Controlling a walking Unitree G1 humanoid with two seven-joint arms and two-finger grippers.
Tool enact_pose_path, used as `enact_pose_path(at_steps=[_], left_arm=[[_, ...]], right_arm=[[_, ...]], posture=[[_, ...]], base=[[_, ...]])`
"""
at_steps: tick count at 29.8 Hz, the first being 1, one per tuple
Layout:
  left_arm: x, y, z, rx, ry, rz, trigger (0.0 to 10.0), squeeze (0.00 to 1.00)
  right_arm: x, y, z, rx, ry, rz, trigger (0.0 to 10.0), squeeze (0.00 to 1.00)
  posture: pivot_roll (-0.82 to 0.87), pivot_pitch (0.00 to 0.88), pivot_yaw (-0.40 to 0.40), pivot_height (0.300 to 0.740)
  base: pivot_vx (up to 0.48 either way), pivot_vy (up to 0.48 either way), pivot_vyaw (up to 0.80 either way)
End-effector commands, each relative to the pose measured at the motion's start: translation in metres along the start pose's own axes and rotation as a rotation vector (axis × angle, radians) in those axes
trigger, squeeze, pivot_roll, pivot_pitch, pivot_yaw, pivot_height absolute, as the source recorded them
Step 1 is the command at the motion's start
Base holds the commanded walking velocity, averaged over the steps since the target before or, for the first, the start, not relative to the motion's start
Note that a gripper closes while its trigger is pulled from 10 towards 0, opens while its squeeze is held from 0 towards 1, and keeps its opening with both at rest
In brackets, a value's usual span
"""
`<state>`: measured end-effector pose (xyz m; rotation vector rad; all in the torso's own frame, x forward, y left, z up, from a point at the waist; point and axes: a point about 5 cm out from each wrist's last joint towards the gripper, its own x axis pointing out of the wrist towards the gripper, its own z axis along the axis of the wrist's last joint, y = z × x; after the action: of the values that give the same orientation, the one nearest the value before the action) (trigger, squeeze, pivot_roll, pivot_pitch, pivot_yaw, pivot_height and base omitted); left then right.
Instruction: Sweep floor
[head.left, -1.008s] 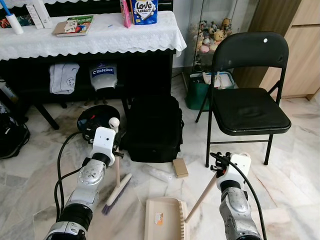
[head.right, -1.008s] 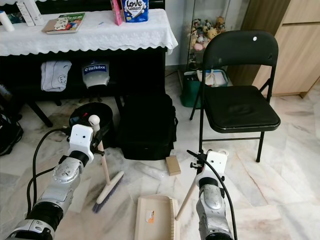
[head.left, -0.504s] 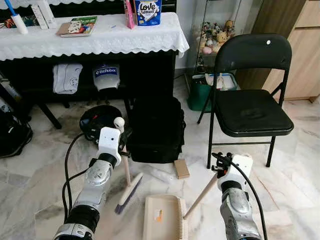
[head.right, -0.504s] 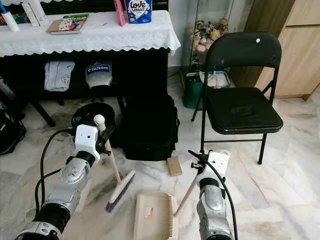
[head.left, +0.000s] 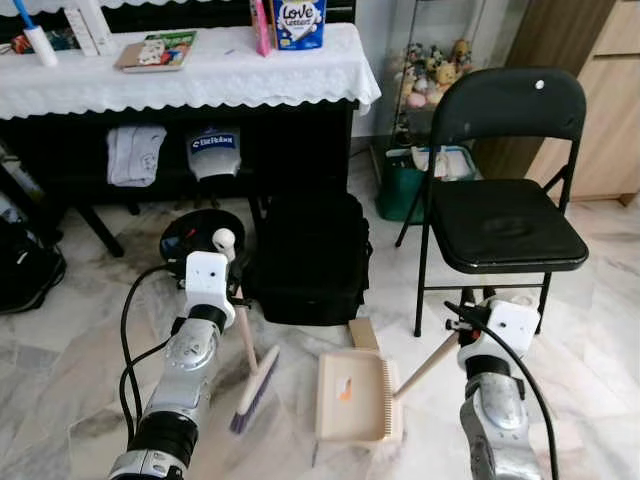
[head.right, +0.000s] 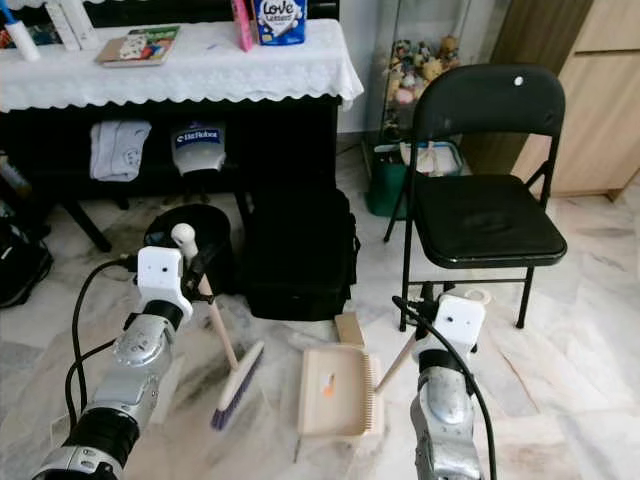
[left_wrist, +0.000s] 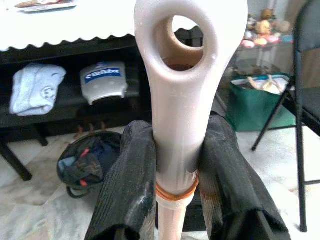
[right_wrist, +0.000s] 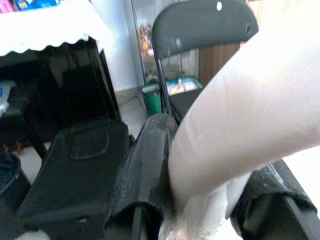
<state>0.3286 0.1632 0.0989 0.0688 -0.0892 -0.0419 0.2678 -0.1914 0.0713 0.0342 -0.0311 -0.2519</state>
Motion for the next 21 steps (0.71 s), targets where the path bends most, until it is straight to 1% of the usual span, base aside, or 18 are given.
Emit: enact_pose_path(at_steps=[1, 5, 8, 12, 14, 21], left_arm=[[0.002, 0.008, 0.01, -0.007, -0.044, 0.053, 10.0, 0.0], [0.004, 0.01, 0.013, -0.046, -0.046, 0.091, 10.0, 0.0], [0.006, 0.006, 0.02, -0.075, -0.066, 0.101, 10.0, 0.0], [0.008, 0.004, 0.021, -0.088, -0.065, 0.107, 10.0, 0.0], [0.008, 0.003, 0.02, -0.09, -0.061, 0.106, 10.0, 0.0], [0.006, 0.006, 0.017, -0.097, -0.039, 0.126, 10.0, 0.0]], right_arm=[[-0.002, 0.001, 0.008, -0.001, -0.029, -0.004, 10.0, 0.0], [-0.005, -0.005, 0.013, -0.009, -0.048, -0.044, 10.0, 0.0], [-0.009, -0.013, 0.019, 0.013, -0.06, -0.103, 10.0, 0.0], [-0.011, -0.017, 0.013, 0.016, -0.036, -0.133, 10.0, 0.0], [-0.011, -0.016, 0.013, 0.044, -0.028, -0.143, 10.0, 0.0], [-0.011, -0.012, 0.014, 0.035, -0.018, -0.123, 10.0, 0.0]], posture=[[-0.15, 0.072, 0.04, 0.74], [-0.15, 0.07, 0.042, 0.74], [-0.15, 0.068, 0.049, 0.74], [-0.15, 0.067, 0.052, 0.74], [-0.15, 0.064, 0.054, 0.74], [-0.15, 0.06, 0.054, 0.74]], base=[[0.0, 0.0, 0.0], [0.0, 0.0, 0.0], [0.0, 0.0, 0.0], [0.0, 0.0, 0.0], [0.0, 0.0, 0.0], [0.0, 0.0, 0.0]])
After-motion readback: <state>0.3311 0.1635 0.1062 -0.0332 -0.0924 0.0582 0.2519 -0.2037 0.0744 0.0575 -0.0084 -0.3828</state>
